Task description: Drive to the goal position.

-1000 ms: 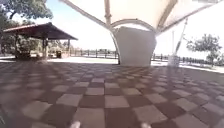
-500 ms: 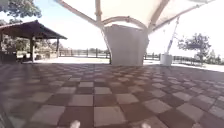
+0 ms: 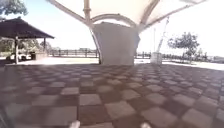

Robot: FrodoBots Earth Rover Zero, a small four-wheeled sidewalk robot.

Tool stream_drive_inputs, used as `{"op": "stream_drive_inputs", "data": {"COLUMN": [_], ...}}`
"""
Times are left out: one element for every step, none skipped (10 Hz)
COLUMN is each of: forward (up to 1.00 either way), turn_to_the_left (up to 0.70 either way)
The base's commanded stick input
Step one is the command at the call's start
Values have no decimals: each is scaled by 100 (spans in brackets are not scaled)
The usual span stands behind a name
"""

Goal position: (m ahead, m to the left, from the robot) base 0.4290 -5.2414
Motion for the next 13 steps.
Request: {"op": "stream_drive_inputs", "data": {"forward": [85,85,85,85,85,85,85,85,85,85,85,87,100], "turn_to_the_left": [-34,-34,-34,-34,-34,-34,-34,-34,-34,-34,-34,-35,-40]}}
